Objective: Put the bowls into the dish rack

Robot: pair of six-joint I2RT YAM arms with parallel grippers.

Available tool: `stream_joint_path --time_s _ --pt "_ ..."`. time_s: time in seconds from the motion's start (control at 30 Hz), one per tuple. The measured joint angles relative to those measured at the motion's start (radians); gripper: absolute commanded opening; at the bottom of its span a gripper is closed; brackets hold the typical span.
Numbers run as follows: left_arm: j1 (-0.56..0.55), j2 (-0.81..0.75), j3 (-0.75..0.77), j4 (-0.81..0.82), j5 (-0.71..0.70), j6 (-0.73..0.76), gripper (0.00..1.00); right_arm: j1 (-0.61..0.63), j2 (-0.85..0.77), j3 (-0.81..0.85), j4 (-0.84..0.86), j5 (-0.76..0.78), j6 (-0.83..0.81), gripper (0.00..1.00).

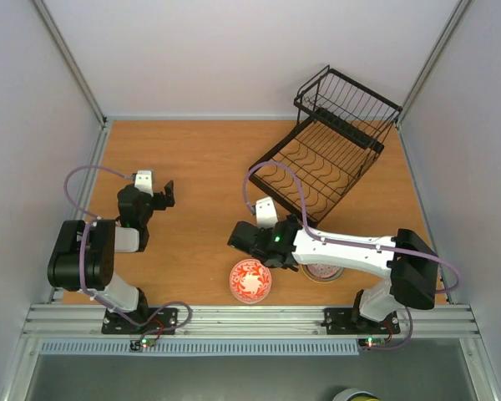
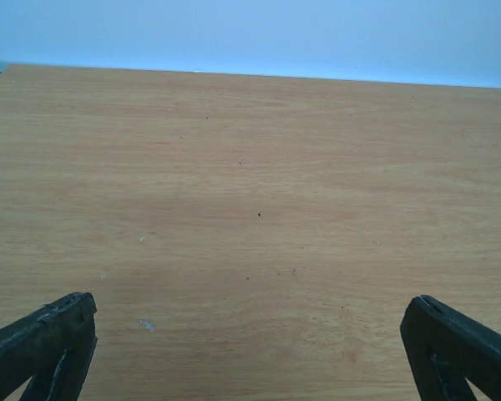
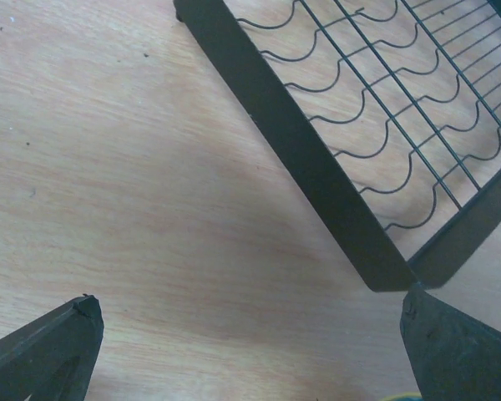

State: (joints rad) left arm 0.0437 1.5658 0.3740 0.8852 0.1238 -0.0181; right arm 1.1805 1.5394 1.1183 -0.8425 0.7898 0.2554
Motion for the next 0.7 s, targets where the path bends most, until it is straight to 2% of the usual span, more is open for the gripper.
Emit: stream_joint_path --time_s 0.43,0.67,0.7 --pt "0.000 0.000 0.000 0.000 0.000 0.000 0.99 0.003 -0.069 -0.034 0.003 -0.017 0.024 0.99" --pt "0.000 0.000 0.000 0.000 0.000 0.000 0.99 -0.029 -0.076 -0.030 0.108 -0.066 -0.110 0.99" --pt "0.000 0.000 0.000 0.000 0.000 0.000 0.99 -0.089 -0.077 -0.015 0.119 -0.102 -0.136 0.98"
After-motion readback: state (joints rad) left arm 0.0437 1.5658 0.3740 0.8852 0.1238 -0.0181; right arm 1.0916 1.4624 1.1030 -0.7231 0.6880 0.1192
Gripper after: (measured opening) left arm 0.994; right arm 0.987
